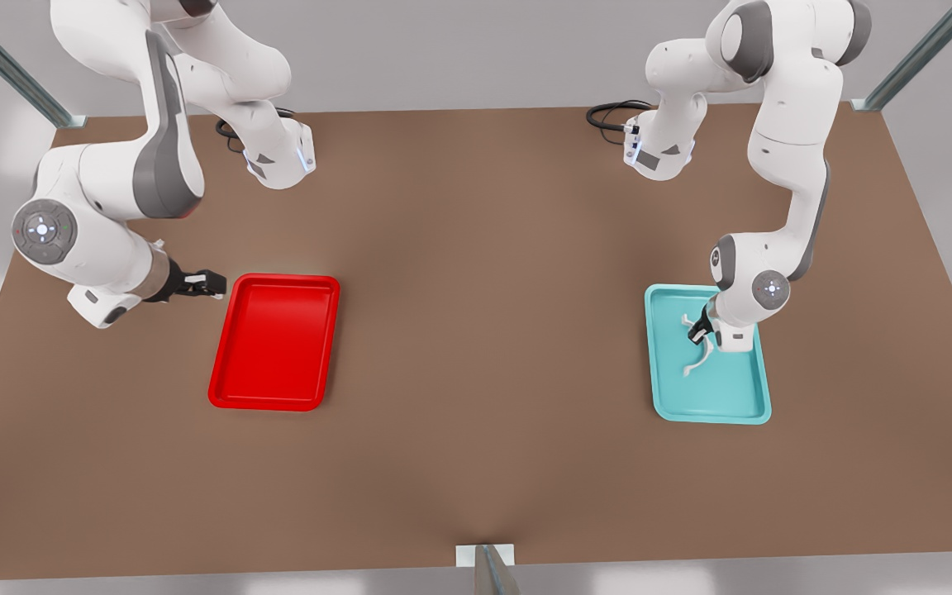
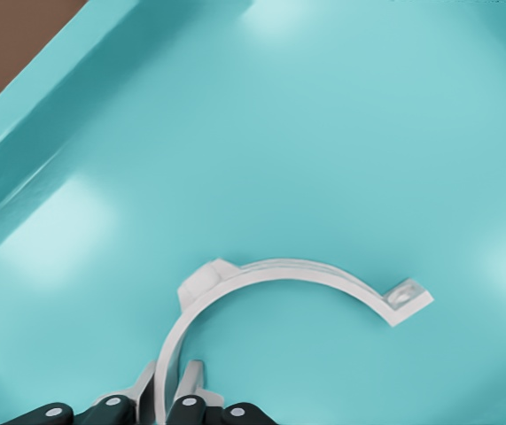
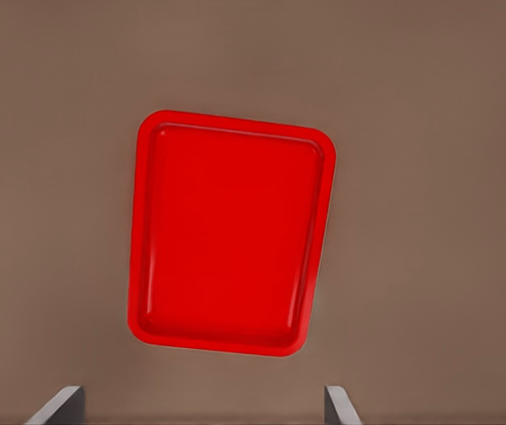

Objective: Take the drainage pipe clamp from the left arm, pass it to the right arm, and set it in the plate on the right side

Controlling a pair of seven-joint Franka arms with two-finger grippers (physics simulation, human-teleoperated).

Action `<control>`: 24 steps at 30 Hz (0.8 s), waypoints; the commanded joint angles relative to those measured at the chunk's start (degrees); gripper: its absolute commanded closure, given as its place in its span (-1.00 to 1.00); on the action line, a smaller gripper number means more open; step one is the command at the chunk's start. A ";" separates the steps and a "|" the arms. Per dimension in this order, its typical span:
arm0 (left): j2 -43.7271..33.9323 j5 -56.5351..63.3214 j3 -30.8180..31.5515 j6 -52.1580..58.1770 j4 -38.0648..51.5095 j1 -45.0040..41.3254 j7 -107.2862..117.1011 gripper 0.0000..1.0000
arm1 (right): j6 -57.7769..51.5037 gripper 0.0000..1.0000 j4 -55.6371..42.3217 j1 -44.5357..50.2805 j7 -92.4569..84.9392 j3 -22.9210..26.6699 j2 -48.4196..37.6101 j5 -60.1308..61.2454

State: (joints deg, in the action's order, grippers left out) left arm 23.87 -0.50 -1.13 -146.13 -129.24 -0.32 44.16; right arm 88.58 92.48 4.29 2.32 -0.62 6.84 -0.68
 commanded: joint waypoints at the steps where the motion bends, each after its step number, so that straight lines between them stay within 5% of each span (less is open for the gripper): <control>1: 0.12 -0.38 -0.01 -0.12 0.04 -0.04 2.69 0.57 | 0.01 -1.00 0.07 -0.07 -0.03 0.00 0.01 0.07; 14: 0.30 2.60 -0.01 0.76 1.53 -0.30 2.51 0.57 | 0.01 -1.00 0.24 -0.25 -0.12 0.00 0.19 0.07; 24: 0.12 2.95 0.43 8.15 14.10 -3.73 2.08 0.57 | 0.45 -1.00 0.24 -0.60 -0.12 0.00 0.54 0.07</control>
State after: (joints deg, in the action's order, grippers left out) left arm 24.11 2.46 -0.75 -139.63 -115.98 -3.64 46.51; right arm 88.86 92.81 3.96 2.25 -0.62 7.40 -0.65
